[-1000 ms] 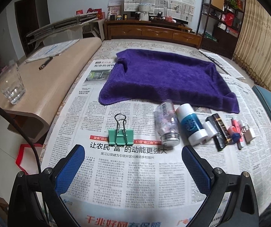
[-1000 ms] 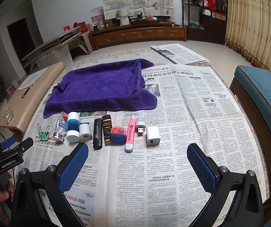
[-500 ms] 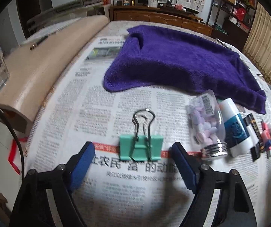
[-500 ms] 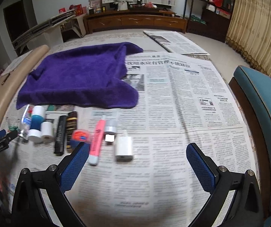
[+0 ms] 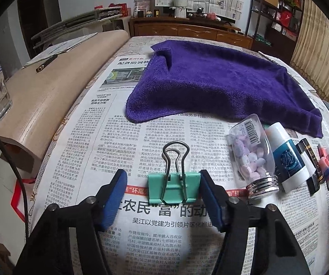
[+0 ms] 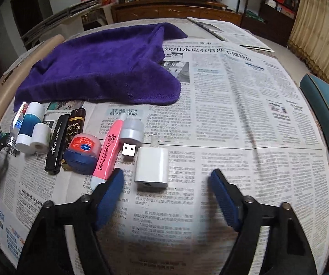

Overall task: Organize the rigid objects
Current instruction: 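Grasp the green binder clip with the left tool while the right tool grasps the white charger, then carry the clip and charger onto the purple towel and open both tools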

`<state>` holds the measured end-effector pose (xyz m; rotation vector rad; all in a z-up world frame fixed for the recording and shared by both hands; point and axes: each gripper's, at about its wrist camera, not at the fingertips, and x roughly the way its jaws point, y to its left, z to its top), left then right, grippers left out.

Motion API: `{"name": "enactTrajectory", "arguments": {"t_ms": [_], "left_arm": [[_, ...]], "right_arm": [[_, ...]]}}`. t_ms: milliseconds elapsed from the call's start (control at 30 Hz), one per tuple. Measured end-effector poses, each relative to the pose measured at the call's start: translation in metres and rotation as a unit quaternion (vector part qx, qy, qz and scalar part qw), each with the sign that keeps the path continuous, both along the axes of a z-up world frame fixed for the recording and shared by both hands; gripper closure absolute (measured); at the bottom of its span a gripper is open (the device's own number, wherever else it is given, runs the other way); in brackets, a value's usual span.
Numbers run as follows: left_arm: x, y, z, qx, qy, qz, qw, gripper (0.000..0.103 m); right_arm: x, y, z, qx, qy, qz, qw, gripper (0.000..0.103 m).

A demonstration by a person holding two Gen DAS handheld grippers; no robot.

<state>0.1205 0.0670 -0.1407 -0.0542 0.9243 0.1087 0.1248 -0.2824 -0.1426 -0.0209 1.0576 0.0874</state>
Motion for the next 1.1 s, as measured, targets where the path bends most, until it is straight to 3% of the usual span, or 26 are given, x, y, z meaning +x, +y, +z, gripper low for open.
{"name": "enactTrajectory", "arguments": {"t_ms": [33,100,133,333,667,833,1100], "left_arm": [[0.0,0.001,0.0,0.0,-0.001,0.0,1.0,0.046],[-0.002,0.002,0.001,0.0,-0.004,0.003,1.0,0.062],[-0.002,0.003,0.001,0.0,-0.005,0.003,1.0,0.064],[-0.004,0.005,0.001,-0.006,-0.006,0.001,1.0,0.064],[-0.011,0.008,0.021,-0.019,-0.011,-0.01,0.9997,0.064],[-0.005,0.016,0.048,-0.045,-0.03,-0.012,0.9985,0.064],[0.03,0.008,0.097,-0.047,-0.068,-0.032,0.9961,0.064]], "right_arm": [[-0.001,0.001,-0.001,-0.005,-0.007,-0.005,1.0,0.036],[-0.003,0.001,-0.001,-0.009,-0.016,-0.014,1.0,0.039],[-0.004,0.0,-0.001,-0.009,-0.021,-0.018,1.0,0.04],[-0.008,0.003,0.001,-0.009,-0.048,-0.024,0.999,0.077],[-0.008,-0.008,0.01,0.04,-0.044,-0.037,0.998,0.077],[-0.004,-0.008,0.022,0.048,-0.049,-0.036,0.997,0.077],[0.017,0.01,0.057,0.067,-0.069,-0.013,0.995,0.077]]}}
